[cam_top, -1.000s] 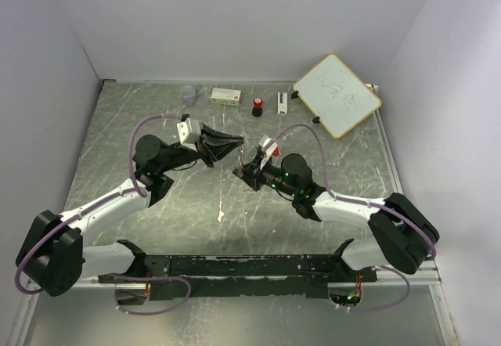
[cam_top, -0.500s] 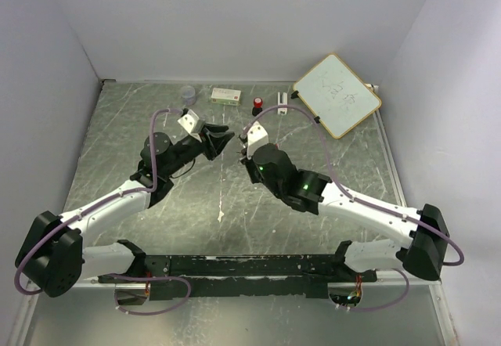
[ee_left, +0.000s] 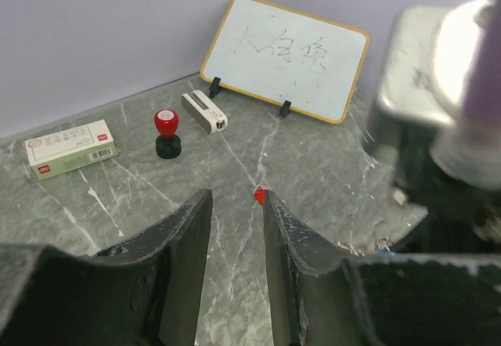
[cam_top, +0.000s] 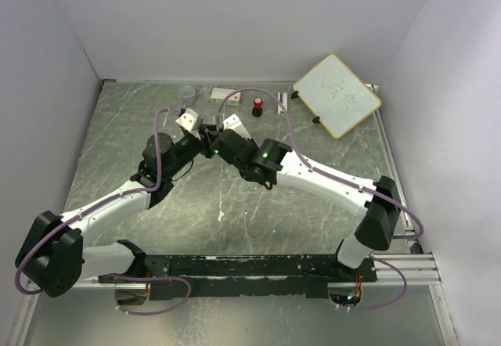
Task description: Remove the keys from the keyring
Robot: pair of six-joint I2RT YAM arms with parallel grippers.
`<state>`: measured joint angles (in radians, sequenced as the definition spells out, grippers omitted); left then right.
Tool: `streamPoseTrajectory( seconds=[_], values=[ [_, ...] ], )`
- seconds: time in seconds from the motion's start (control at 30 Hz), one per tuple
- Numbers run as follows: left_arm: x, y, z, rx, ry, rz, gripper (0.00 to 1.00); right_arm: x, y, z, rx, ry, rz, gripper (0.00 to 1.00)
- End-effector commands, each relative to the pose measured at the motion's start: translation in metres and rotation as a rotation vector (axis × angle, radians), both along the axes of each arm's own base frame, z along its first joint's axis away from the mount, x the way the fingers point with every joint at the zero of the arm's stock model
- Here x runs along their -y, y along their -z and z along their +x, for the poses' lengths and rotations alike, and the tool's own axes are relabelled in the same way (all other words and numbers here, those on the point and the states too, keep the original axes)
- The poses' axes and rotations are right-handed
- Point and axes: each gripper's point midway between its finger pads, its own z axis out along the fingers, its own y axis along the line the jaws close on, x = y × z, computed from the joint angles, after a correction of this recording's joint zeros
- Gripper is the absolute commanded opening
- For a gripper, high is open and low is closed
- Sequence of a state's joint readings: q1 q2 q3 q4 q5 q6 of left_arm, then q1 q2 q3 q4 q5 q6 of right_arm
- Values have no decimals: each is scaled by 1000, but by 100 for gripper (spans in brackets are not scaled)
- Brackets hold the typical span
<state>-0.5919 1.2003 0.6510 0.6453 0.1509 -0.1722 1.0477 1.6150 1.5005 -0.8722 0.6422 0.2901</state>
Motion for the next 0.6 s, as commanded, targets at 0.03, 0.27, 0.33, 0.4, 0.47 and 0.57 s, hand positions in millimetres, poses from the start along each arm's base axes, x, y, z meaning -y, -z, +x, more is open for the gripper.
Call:
streamPoseTrajectory(
  seconds=[0.03, 0.27, 0.33, 0.4, 0.47, 0.57],
  values=[
    [-5, -1, 3, -1, -37, 8, 44, -11, -36, -38, -78, -112, 121, 0],
    [2, -3, -2, 18, 11, 0, 62, -49, -145, -86, 12, -464, 627, 0],
    [3, -5, -4, 24, 27, -6, 69, -52, -161, -95, 25, -519, 682, 0],
    [6, -8, -7, 37, 49, -15, 73, -51, -161, -95, 22, -522, 674, 0],
    [9, -15, -12, 58, 78, -27, 71, -46, -146, -85, 14, -454, 613, 0],
    [10, -21, -16, 74, 96, -33, 67, -34, -109, -66, -23, -310, 435, 0]
  ],
)
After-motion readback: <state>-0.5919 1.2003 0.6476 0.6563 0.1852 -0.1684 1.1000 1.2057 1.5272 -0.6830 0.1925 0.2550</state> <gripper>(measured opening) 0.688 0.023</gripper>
